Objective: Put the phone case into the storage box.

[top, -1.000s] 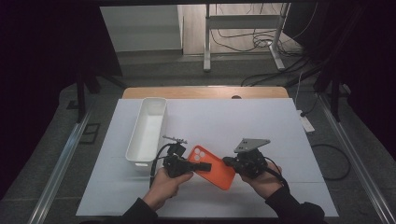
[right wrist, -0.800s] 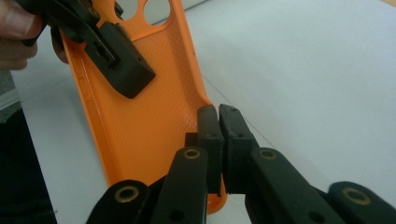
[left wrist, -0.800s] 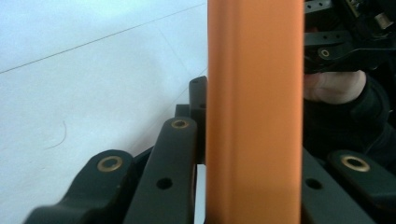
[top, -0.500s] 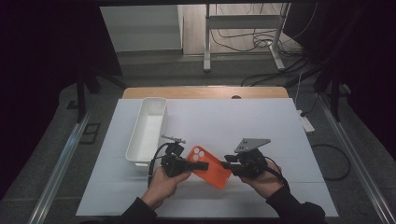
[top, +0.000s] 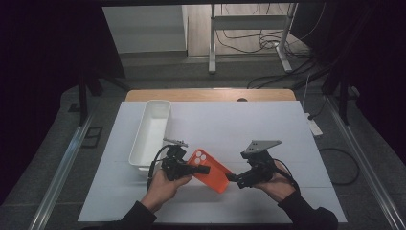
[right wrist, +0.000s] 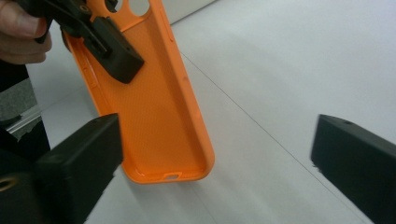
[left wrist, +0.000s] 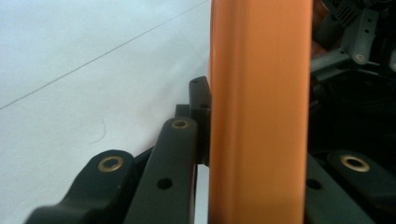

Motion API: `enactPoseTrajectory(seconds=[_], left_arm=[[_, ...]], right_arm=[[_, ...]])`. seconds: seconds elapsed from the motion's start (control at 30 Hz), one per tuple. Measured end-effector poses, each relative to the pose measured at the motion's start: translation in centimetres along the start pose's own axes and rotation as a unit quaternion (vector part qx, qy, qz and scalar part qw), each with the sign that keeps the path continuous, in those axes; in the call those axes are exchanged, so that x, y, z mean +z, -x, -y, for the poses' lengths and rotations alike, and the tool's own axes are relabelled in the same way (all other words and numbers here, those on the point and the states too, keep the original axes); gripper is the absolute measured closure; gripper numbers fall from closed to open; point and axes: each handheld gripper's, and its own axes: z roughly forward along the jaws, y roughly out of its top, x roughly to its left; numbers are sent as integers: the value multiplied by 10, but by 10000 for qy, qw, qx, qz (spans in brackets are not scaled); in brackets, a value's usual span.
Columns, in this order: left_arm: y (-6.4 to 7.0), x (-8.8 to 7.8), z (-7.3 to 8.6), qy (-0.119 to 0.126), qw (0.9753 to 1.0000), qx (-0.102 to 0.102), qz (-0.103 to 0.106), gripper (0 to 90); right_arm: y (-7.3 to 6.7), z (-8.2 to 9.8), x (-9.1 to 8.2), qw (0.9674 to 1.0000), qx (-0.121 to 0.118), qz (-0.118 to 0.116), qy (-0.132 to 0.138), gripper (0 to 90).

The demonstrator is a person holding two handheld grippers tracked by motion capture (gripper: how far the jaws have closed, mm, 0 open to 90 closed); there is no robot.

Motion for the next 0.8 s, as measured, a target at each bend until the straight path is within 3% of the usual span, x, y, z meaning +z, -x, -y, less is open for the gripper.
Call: enactPoseTrajectory(seconds=[0.2,0.33,0.5,0.8], left_arm=[[1,-2,-1,-107,9998,170,14,847],[3,-1,-2,-143,9995,267,60,846],[6,1,-2,-153,9992,343,143,846],[13,5,-4,-221,9976,548,369,846]], right_arm=[[-1,3,3,9998,-96,-145,-43,0],[-3,4,7,9991,-87,-359,-217,0],[-9,4,12,9977,-187,-455,-476,0],[-15,2,18,9948,-232,-750,-654,20]])
